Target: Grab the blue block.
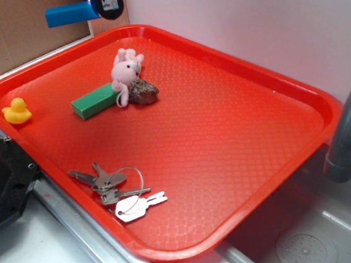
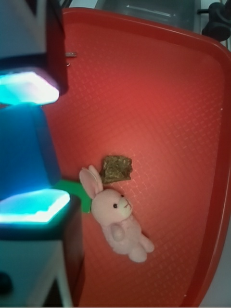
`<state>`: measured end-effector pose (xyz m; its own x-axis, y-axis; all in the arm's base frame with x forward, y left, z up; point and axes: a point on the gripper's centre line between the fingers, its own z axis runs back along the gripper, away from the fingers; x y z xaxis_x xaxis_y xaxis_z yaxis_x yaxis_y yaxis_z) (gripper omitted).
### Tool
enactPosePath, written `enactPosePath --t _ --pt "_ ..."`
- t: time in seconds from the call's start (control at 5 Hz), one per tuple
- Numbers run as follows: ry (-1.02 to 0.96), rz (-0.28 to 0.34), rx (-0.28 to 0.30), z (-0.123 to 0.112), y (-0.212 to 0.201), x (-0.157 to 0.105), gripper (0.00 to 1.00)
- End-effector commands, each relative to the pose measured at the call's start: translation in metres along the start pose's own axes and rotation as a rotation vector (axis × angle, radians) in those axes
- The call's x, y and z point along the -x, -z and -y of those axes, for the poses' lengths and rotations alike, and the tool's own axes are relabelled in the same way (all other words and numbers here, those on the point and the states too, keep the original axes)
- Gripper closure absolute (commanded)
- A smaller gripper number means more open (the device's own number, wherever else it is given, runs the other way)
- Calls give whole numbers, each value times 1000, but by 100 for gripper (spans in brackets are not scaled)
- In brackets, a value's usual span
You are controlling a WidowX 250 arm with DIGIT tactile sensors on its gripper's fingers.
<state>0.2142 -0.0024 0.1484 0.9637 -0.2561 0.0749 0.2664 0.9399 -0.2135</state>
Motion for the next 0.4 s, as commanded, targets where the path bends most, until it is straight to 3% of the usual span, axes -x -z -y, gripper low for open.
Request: enactPosePath --t 0.0,0.2 --pt "52 36 -22 5 -9 -4 100" --pt "57 32 -23 5 -8 -4 100"
